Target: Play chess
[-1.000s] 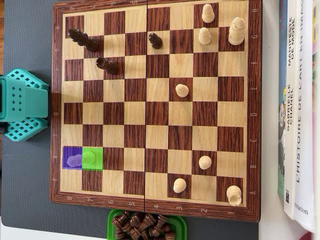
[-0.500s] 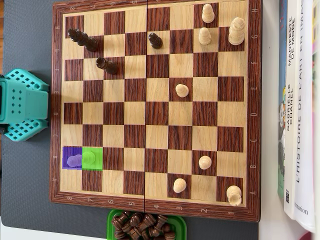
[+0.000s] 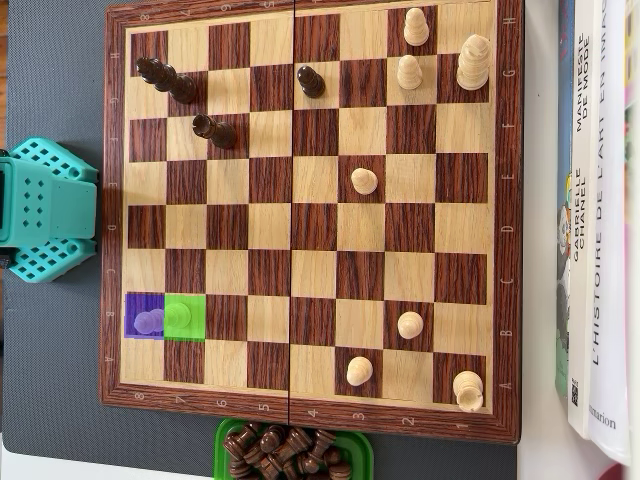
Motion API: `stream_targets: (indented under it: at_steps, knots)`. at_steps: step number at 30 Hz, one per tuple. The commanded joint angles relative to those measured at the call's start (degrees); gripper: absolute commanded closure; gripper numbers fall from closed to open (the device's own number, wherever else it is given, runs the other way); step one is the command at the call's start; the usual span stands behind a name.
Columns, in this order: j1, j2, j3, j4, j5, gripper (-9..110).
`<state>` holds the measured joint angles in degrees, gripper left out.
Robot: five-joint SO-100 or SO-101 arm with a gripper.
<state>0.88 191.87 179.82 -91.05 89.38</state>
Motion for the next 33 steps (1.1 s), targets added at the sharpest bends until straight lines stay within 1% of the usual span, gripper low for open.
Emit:
stream_targets:
  at_steps: [1,9,14,33]
  knots:
    - [-0.44,0.09,1.23,-2.37,-0.44,86]
    - [-0.44,0.09,1.23,-8.35,-0.62,86]
    - [-0.44,0.09,1.23,-12.30,-3.96,86]
    - [0.18,0.00,1.23,-12.30,-3.34,86]
